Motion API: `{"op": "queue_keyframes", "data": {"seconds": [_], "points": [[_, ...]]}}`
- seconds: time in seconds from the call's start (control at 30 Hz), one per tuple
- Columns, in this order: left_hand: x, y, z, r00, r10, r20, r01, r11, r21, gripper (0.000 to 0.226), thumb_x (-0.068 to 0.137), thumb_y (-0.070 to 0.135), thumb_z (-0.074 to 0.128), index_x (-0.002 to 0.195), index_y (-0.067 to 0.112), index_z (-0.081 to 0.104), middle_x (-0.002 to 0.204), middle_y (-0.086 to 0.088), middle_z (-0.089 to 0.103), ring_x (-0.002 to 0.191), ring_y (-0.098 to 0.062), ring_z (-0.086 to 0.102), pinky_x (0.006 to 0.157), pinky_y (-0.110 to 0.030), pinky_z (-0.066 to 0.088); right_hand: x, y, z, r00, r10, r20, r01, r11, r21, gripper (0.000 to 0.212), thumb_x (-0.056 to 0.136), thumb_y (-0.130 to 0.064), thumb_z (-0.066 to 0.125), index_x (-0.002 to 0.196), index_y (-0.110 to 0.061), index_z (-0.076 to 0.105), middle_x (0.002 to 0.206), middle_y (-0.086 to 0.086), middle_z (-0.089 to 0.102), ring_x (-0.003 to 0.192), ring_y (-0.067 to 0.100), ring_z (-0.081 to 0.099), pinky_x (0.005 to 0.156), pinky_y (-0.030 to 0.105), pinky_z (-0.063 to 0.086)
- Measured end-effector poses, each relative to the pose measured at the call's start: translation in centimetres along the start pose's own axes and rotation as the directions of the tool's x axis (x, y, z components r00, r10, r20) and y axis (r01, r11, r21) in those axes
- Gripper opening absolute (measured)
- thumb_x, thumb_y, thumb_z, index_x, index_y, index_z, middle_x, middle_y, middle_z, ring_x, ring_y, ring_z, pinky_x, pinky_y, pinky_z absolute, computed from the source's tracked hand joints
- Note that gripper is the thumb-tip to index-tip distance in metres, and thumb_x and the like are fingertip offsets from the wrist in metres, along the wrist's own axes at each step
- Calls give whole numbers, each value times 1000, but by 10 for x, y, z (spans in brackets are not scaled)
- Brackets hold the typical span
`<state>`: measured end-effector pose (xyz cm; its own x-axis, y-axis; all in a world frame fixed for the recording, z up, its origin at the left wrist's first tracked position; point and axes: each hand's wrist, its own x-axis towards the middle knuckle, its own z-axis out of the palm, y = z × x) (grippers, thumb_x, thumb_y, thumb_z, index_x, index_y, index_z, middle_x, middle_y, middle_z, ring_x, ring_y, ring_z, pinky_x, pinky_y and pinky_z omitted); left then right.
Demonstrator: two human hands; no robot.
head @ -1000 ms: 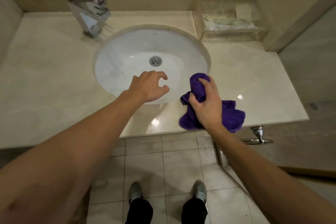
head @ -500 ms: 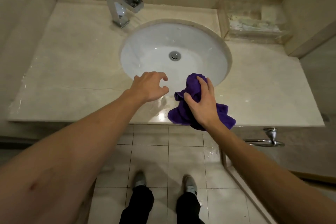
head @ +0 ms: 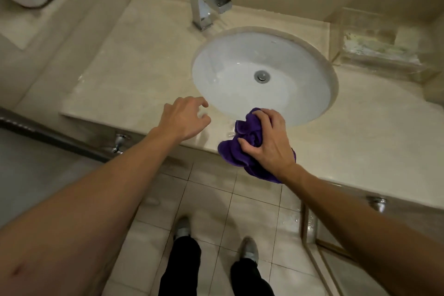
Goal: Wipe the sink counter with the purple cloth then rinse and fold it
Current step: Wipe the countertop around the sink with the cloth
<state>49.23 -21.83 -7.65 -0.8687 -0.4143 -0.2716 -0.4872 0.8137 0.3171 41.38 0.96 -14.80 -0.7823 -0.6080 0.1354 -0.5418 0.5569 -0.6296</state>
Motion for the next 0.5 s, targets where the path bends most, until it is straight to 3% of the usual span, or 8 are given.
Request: {"op": "queue_keyframes", "data": {"seconds": [0.13, 0.3, 0.5], "points": [[-10, -36, -10, 996, -69, -62, 68, 997, -25, 41, 93, 36, 53, 132, 25, 58, 134, -3, 62, 122, -28, 54, 97, -45, 38, 8, -49, 45, 979, 157, -132, -161, 987, -19, 60, 84, -51, 67, 134, -23, 50, 140, 11, 43, 134, 33, 36, 112, 44, 37], [-16, -70, -19, 993, -102, -52, 100, 994, -48, 39, 94, 34, 54, 131, 24, 59, 135, -3, 62, 123, -28, 53, 98, -45, 39, 36, -105, 95, 925, 309, -223, -317, 948, -2, 62, 88, -54, 60, 136, -17, 47, 145, 17, 42, 138, 39, 33, 113, 51, 36], [-19, -79, -26, 995, -100, -14, 100, 994, -33, 41, 94, 34, 54, 133, 23, 58, 135, -3, 62, 122, -27, 54, 99, -46, 41, 33, -95, 77, 957, 278, -81, -278, 960, 13, 76, 87, -63, 59, 146, -21, 37, 155, 12, 32, 143, 35, 26, 117, 48, 34]]}}
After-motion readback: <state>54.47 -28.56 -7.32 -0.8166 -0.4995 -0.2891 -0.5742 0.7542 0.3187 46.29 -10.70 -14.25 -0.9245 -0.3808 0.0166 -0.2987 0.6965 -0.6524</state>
